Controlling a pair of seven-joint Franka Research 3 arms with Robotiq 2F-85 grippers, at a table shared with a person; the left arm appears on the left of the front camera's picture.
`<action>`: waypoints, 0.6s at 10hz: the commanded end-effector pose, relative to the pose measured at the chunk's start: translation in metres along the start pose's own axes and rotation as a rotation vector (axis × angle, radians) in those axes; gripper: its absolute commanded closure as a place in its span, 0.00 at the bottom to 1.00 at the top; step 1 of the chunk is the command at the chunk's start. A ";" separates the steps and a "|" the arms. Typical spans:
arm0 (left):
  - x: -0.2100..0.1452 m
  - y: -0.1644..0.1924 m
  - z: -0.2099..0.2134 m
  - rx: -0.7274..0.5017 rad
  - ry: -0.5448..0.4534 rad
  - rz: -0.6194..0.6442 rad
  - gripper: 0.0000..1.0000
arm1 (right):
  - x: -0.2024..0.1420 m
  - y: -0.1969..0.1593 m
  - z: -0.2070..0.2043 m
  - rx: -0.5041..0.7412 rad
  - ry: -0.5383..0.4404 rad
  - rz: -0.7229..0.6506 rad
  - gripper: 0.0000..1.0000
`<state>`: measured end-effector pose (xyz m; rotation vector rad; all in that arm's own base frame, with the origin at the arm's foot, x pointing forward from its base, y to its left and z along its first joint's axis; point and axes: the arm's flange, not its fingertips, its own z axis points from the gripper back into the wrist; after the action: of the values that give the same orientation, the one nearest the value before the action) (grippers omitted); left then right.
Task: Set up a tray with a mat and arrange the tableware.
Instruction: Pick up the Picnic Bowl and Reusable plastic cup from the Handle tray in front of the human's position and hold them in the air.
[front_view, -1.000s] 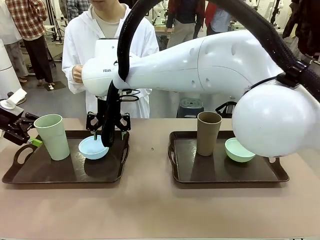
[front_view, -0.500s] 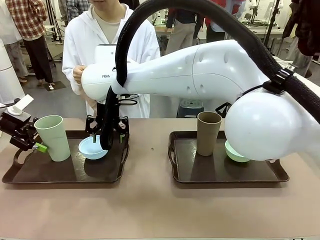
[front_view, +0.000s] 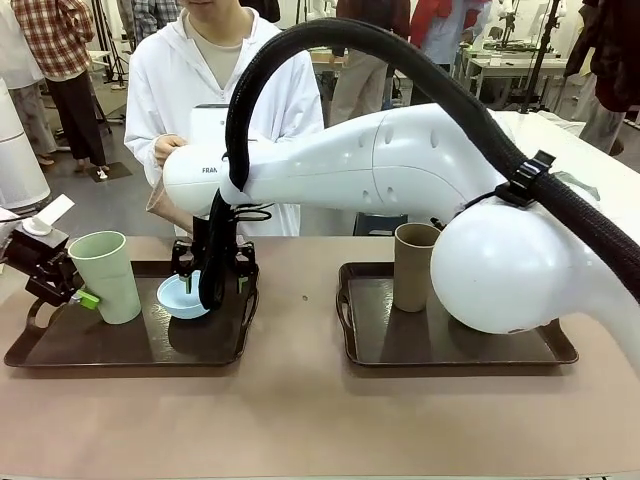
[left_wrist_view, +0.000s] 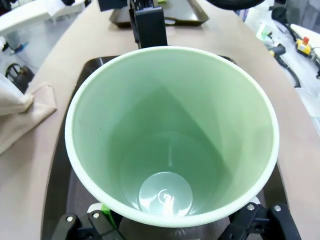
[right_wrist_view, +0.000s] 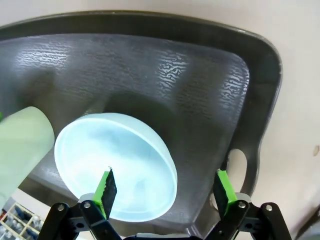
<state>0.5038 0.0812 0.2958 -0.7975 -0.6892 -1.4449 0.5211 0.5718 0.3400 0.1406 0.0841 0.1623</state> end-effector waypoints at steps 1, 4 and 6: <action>-0.007 0.005 -0.001 0.012 -0.032 -0.046 0.00 | 0.013 0.012 0.004 -0.021 -0.029 0.018 0.00; -0.005 0.013 -0.017 0.007 -0.039 -0.027 0.00 | 0.014 0.009 0.005 -0.021 -0.035 0.021 0.00; -0.009 0.016 -0.021 0.009 -0.047 -0.014 0.00 | 0.014 0.009 0.004 -0.025 -0.040 0.024 0.00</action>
<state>0.5118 0.0674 0.2782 -0.8313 -0.6964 -1.4411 0.5246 0.5737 0.3436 0.1496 0.0721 0.1649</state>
